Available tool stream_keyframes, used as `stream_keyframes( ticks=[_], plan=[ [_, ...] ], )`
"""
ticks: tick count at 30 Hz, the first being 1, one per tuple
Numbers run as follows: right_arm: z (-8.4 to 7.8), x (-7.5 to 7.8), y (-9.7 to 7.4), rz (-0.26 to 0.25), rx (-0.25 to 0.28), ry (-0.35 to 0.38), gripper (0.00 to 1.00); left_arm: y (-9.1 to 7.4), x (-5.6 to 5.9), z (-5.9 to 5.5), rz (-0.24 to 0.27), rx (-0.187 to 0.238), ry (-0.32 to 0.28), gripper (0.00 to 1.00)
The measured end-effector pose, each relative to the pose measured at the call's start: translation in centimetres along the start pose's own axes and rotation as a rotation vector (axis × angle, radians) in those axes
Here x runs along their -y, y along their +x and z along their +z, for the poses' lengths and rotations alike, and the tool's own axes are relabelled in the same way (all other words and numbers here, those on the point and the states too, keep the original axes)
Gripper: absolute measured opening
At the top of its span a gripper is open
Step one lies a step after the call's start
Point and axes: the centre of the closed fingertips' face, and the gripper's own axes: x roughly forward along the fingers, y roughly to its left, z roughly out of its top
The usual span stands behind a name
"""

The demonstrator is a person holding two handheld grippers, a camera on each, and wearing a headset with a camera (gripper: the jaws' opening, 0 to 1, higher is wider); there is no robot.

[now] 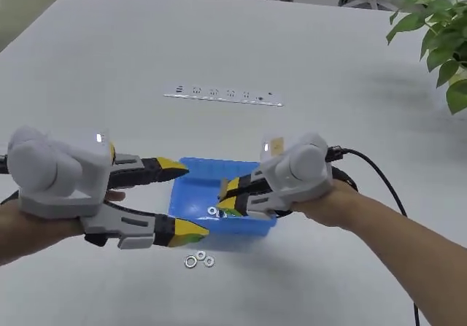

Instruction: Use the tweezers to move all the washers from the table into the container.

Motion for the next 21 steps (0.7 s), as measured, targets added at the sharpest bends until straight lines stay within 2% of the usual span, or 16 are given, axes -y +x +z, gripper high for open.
stream_keyframes(
  ticks=[11,14,21],
  plan=[
    [0.1,0.0,0.0,-0.001,-0.001,-0.003,0.08,1.7,-1.1,0.4,-0.046,-0.037,0.078,0.33],
    [0.1,0.0,0.0,0.000,-0.003,-0.008,0.08,2.4,-1.6,0.4,-0.053,-0.054,0.112,0.30],
    [0.1,-0.1,0.0,0.000,-0.005,-0.016,0.08,3.7,-1.7,0.6,-0.089,-0.065,0.159,0.20]
  ],
)
